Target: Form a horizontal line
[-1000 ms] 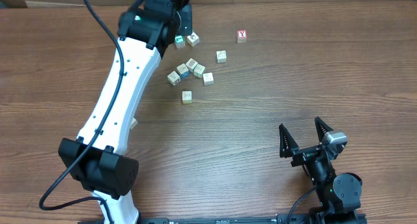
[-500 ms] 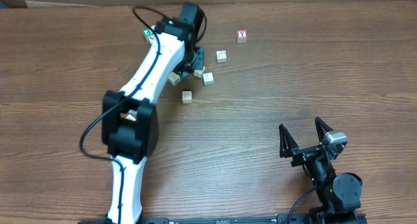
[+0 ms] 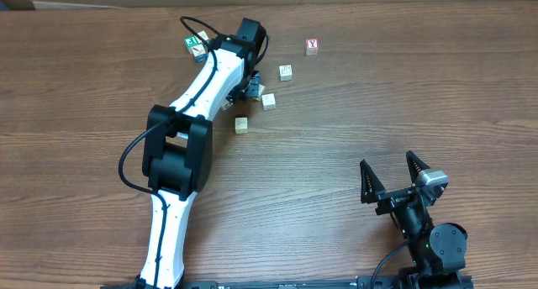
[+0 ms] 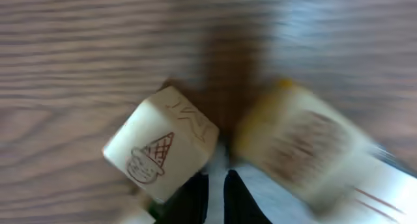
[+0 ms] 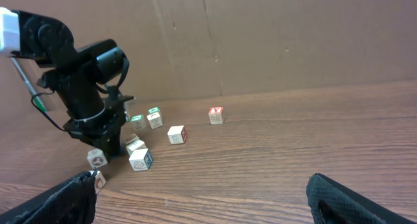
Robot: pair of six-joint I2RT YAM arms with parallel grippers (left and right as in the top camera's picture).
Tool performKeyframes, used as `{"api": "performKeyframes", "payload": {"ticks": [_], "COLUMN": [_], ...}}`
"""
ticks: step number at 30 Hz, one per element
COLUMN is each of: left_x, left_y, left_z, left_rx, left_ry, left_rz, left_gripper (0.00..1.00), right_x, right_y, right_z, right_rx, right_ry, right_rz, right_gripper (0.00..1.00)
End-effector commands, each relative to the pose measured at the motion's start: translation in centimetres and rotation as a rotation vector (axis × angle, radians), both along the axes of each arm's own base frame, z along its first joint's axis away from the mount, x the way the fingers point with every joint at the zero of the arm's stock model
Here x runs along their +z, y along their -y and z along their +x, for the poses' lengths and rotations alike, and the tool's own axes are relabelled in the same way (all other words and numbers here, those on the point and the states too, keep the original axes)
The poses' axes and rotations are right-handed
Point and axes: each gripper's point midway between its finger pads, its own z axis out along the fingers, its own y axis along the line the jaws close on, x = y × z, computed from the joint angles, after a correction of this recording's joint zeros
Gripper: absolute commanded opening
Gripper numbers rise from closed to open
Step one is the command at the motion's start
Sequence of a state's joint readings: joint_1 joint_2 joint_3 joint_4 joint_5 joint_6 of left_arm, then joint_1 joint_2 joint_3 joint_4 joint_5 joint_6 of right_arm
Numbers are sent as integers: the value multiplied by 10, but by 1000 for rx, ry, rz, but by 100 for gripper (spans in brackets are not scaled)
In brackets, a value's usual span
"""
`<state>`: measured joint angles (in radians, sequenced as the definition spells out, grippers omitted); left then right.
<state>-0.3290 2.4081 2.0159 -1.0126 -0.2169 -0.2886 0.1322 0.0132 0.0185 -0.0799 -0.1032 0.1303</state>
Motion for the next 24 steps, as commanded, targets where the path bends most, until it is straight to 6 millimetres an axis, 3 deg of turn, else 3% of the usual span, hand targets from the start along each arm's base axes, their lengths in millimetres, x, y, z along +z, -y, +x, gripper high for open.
{"api": "performKeyframes", "payload": {"ticks": [1, 6, 11, 17, 21, 22, 24], "left_x": [-8, -12, -13, -4, 35, 60, 89], "left_y": [-42, -53, -27, -18, -16, -15, -13], "left_z": [13, 19, 19, 33, 57, 70, 80], "left_rx": [96, 118, 19, 33, 30, 26, 10], "left_ry": [20, 6, -26, 32, 121, 175, 233], "left_rz": [65, -43, -215, -243, -261, -273, -285], "left_gripper": [11, 13, 17, 21, 31, 40, 48], "right_x": [-3, -3, -3, -3, -3, -3, -3], "right_y": [2, 2, 2, 2, 2, 2, 2], "right_z": [1, 1, 1, 1, 1, 1, 1], "right_rx": [-11, -11, -11, -11, -11, -11, -11], "right_ry": [-2, -2, -2, -2, -2, -2, -2], "right_rz": [2, 2, 2, 2, 2, 2, 2], "right_gripper": [100, 100, 100, 100, 100, 100, 100]}}
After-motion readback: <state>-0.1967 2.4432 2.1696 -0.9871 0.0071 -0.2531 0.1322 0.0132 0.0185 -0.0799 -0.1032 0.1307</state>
